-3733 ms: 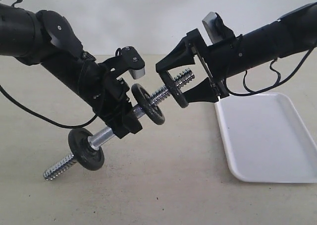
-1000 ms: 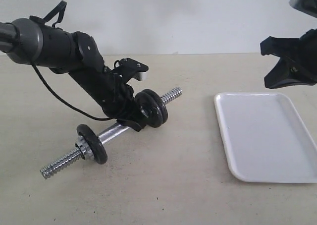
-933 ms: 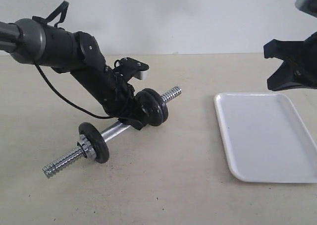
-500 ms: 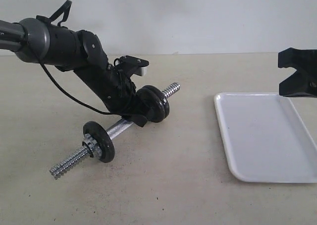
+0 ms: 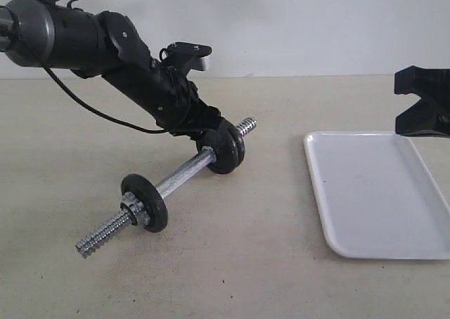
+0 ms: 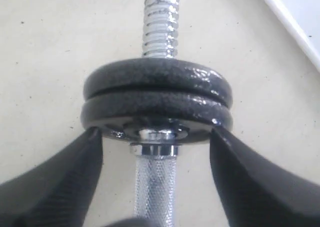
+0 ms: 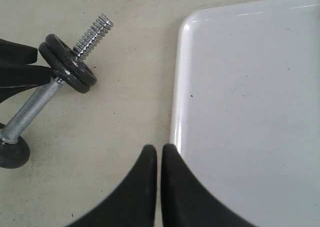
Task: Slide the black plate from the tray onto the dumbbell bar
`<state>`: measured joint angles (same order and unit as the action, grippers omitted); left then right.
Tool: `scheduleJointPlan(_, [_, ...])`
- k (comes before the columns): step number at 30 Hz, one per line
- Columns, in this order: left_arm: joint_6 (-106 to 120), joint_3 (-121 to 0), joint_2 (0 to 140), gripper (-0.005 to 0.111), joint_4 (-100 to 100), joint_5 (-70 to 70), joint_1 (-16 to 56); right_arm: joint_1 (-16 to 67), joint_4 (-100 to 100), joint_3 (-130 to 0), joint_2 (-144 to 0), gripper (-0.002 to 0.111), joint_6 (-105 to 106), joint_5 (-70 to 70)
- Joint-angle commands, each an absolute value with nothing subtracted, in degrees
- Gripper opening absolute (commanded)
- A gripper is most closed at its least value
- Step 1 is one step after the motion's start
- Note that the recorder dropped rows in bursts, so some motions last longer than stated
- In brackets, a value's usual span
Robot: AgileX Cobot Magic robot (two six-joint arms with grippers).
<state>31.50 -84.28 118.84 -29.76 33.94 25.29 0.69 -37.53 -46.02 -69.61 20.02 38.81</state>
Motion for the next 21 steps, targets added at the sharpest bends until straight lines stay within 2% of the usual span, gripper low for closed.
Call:
scheduleJointPlan(1, [30.9, -84.4, 118.7, 0.061, -30.3, 33.2, 25.3, 0.6, -37.9, -45.8, -69.2, 0.000, 20.0, 38.4])
scheduleJointPlan(14, [30.9, -84.4, 117.2, 0.059, -29.2, 34.4, 25.2, 0.6, -38.3, -45.8, -69.2, 0.000, 20.0, 38.3])
scheduleJointPlan(16, [30.9, -84.4, 116.0, 0.051, -28.2, 36.3, 25.1, 0.6, -38.3, -45.8, -69.2, 0.000, 20.0, 38.3])
scheduleJointPlan(18, [30.8, -84.4, 114.4, 0.029, -28.6, 39.1, 23.8, 0.6, -38.3, -45.8, -69.2, 0.000, 20.0, 38.3])
scheduleJointPlan(19, [30.8, -84.4, 113.3, 0.012, -29.5, 40.9, 22.6, 0.6, -38.3, -45.8, -69.2, 0.000, 20.0, 38.3])
scheduleJointPlan(20, [30.8, -84.4, 112.5, 0.005, -30.5, 42.4, 21.2, 0.6, -38.3, -45.8, -69.2, 0.000, 20.0, 38.3])
scheduleJointPlan(21, [30.1, -84.4, 111.8, 0.005, -31.1, 43.8, 20.1, 0.6, -38.3, -45.8, -69.2, 0.000, 20.0, 38.3])
